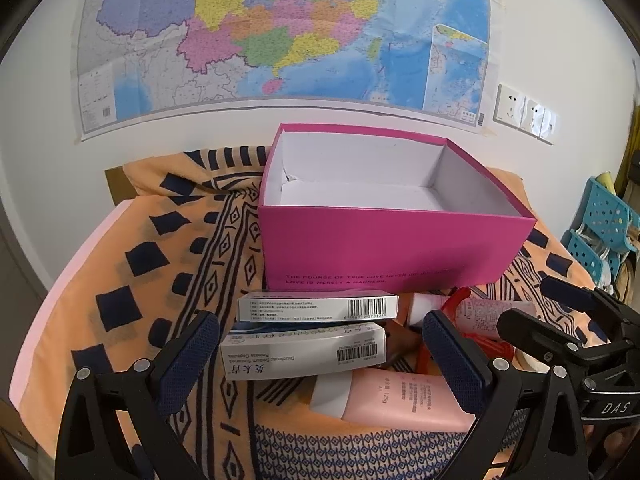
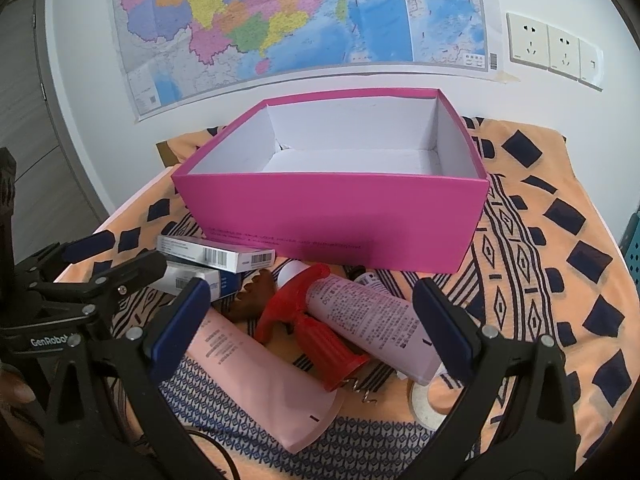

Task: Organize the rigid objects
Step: 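Approach the stacked white medicine boxes with the right tool, then grasp the top white medicine box with the right tool and lift it, then lower the white medicine box into the magenta box and open the right tool, then move the right tool to the red T-shaped handle and grasp it, then carry the red handle over the magenta box and release it inside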

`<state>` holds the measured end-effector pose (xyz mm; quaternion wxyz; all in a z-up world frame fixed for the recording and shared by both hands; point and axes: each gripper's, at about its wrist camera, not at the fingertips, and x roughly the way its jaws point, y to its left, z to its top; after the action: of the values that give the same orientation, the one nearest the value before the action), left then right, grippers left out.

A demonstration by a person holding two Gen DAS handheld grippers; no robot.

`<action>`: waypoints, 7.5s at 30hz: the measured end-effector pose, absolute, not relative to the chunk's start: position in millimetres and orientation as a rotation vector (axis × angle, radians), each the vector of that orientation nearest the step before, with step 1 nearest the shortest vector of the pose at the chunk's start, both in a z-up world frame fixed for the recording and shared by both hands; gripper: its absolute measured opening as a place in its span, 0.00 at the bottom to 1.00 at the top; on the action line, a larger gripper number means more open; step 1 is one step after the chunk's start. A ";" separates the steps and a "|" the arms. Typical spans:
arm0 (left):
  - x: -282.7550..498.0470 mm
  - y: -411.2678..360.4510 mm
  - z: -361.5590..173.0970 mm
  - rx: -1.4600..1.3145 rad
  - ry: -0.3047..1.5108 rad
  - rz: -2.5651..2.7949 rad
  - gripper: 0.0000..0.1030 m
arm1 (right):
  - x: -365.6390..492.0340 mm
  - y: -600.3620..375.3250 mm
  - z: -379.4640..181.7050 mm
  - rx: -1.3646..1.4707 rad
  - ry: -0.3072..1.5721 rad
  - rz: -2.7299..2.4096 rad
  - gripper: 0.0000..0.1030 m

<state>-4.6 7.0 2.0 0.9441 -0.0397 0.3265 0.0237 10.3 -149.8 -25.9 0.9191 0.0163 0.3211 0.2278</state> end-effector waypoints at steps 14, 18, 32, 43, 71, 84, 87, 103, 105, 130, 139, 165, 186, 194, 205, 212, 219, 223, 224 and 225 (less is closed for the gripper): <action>-4.3 6.2 1.0 -0.080 0.668 0.045 1.00 | 12.6 -147.7 -27.4 0.043 0.671 0.479 0.98; -6.2 9.5 2.5 -0.076 0.651 0.049 1.00 | 12.8 -147.6 -28.5 0.046 0.676 0.485 0.98; 13.8 63.9 -10.9 -0.103 0.685 0.050 0.94 | 27.5 -118.2 -36.3 0.039 0.732 0.637 0.92; 49.3 67.8 -24.0 -0.091 0.779 -0.116 0.72 | 70.9 -81.3 -43.3 0.091 0.854 0.780 0.59; 38.4 60.5 -8.9 -0.183 0.819 -0.260 0.69 | 68.1 -85.1 -34.1 0.140 0.860 0.812 0.55; 23.5 37.0 59.7 -0.112 0.639 -0.314 0.69 | 42.6 -115.0 22.6 0.100 0.667 0.819 0.55; 32.8 33.3 68.3 -0.074 0.604 -0.306 0.69 | 47.4 -118.9 33.9 0.091 0.625 0.811 0.55; 116.1 37.2 33.6 -0.044 0.679 -0.265 0.69 | 133.9 -109.1 16.4 0.101 0.663 0.783 0.55; 121.2 37.8 30.0 -0.040 0.686 -0.254 0.69 | 139.7 -107.3 12.3 0.101 0.672 0.782 0.55; 63.1 26.9 35.3 -0.009 0.600 -0.279 0.69 | 110.0 -144.5 8.1 0.109 0.684 0.786 0.54; 42.9 -2.3 17.9 0.003 0.652 -0.369 0.69 | 73.6 -172.3 -8.5 0.049 0.709 0.737 0.54; 20.2 -6.0 -19.4 -0.052 0.770 -0.391 0.69 | 51.9 -120.6 -79.2 -0.342 0.861 0.740 0.27; 24.1 -37.4 -16.7 -0.073 0.757 -0.570 0.69 | 40.9 -180.3 -24.1 0.098 0.748 0.749 0.25; 39.9 -57.9 -6.7 -0.048 0.740 -0.615 0.62 | 43.4 -183.2 -7.8 0.174 0.716 0.758 0.25; 66.3 -68.9 35.3 0.047 0.665 -0.552 0.30 | 68.2 -195.6 27.7 0.307 0.633 0.774 0.25; 90.2 -76.9 50.2 0.097 0.653 -0.498 0.27 | 101.3 -200.0 43.9 0.401 0.601 0.775 0.25; 124.1 -73.4 42.1 0.086 0.705 -0.478 0.27 | 136.6 -203.2 33.7 0.507 0.645 0.741 0.25; 137.1 -73.6 30.2 0.075 0.752 -0.476 0.27 | 152.1 -205.8 16.3 0.566 0.700 0.722 0.25; 138.7 -75.7 27.3 0.079 0.760 -0.473 0.27 | 154.8 -206.4 12.3 0.576 0.712 0.714 0.25; 140.5 -76.5 24.5 0.080 0.769 -0.470 0.27 | 158.0 -207.3 7.3 0.589 0.728 0.704 0.25</action>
<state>140.5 -76.5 24.5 0.8993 0.0387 0.3716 -0.2273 158.0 -207.3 7.3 0.8332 0.2781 0.3436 0.3322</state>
